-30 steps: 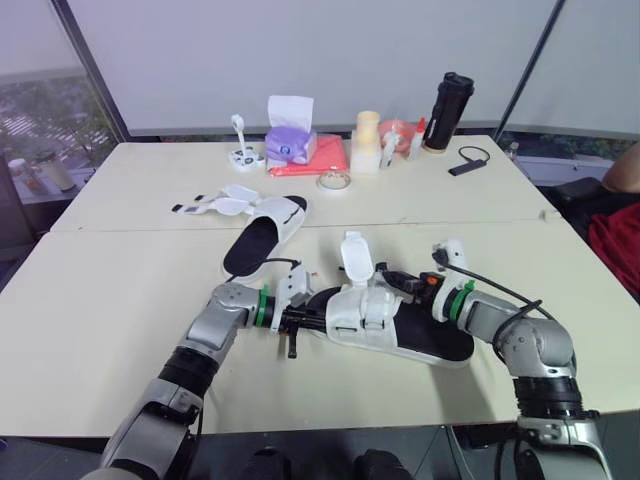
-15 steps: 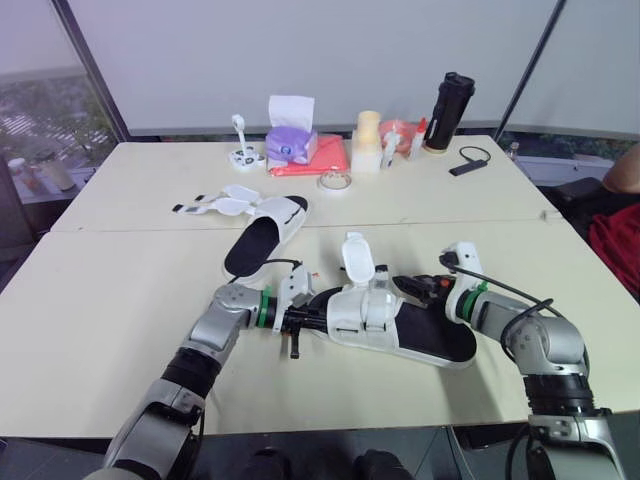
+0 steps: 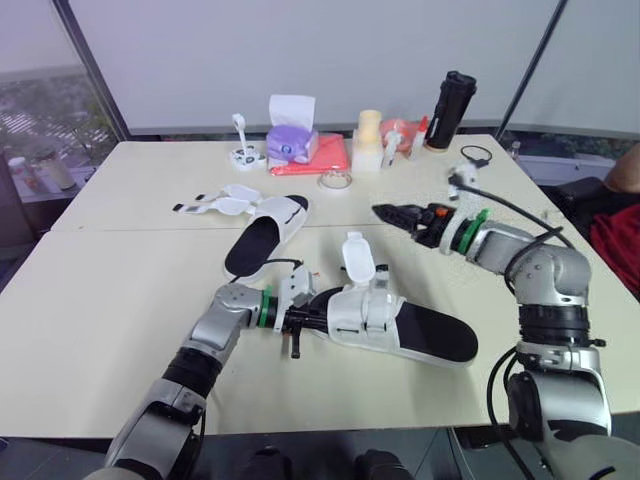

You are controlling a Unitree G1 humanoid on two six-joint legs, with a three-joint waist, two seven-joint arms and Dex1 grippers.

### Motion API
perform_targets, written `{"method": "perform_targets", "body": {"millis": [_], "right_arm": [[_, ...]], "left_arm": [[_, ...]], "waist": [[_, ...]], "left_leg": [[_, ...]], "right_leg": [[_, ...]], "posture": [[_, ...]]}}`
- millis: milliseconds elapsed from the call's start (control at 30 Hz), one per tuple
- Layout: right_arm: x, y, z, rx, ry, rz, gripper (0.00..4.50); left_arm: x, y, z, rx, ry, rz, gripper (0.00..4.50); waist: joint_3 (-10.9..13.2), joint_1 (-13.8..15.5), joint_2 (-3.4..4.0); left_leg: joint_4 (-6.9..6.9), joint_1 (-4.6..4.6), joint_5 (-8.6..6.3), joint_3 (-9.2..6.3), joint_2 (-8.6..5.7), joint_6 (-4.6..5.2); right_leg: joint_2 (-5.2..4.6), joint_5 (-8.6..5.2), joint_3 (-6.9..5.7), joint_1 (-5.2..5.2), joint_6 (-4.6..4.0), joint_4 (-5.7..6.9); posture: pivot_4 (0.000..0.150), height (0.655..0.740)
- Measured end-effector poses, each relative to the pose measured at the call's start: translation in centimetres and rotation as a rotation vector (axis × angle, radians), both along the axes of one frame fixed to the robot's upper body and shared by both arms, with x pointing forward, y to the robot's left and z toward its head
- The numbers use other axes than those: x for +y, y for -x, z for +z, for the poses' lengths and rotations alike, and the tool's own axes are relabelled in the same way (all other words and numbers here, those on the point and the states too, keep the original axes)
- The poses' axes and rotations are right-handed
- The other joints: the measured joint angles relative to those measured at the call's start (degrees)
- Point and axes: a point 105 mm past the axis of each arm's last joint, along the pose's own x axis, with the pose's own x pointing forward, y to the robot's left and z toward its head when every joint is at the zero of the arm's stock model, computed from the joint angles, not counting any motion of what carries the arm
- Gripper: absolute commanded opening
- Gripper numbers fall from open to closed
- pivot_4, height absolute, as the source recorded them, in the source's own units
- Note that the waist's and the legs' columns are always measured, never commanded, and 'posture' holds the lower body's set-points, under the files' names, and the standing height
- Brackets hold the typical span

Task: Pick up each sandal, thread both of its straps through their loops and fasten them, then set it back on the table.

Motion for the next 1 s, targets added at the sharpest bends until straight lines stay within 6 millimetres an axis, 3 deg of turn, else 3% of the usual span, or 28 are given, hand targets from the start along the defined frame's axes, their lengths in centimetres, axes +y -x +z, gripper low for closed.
{"method": "perform_targets", "body": {"millis": [133,533,800,900,1000], "right_arm": [[2.0,0.6,-2.0,0.143,0.010,0.097,4.31],[3.6,2.0,-2.3,0.243,-0.081,0.215,4.31],[4.4,1.1,-1.5,0.327,-0.236,0.231,4.31],[5.3,-0.8,-1.0,0.341,-0.297,0.189,4.31],[5.9,-1.8,-1.0,0.344,-0.325,0.159,3.07]], "left_arm": [[0.0,0.1,-0.1,-0.015,0.006,0.003,0.00],[0.1,0.2,-0.1,-0.034,0.011,0.020,0.00],[0.1,0.1,-0.1,-0.034,0.012,0.024,0.00],[0.3,0.1,-0.1,-0.035,0.011,0.031,0.00],[0.2,0.2,-0.1,-0.035,0.016,0.030,0.00]], "waist": [[0.00,0.06,0.01],[-0.01,-0.06,0.02],[-0.01,-0.11,0.03],[-0.03,-0.41,0.07],[-0.03,-0.24,0.07]], "left_leg": [[0.00,-0.02,0.00,-0.02,0.01,0.00],[-0.01,-0.04,0.00,-0.02,0.01,0.00],[-0.01,-0.03,0.00,0.00,0.00,0.00],[-0.01,0.03,0.00,0.02,0.01,0.00],[-0.02,0.00,0.00,0.00,0.00,0.00]], "right_leg": [[0.00,0.00,0.00,-0.02,-0.01,0.01],[0.01,0.02,-0.01,-0.05,0.02,0.00],[0.01,0.03,-0.01,-0.05,0.03,0.01],[0.05,0.05,-0.01,-0.02,0.00,0.02],[0.06,0.05,-0.01,-0.02,0.02,0.01]], "posture": [[0.150,0.7400],[0.150,0.7400],[0.150,0.7400],[0.150,0.7400],[0.150,0.7400]]}}
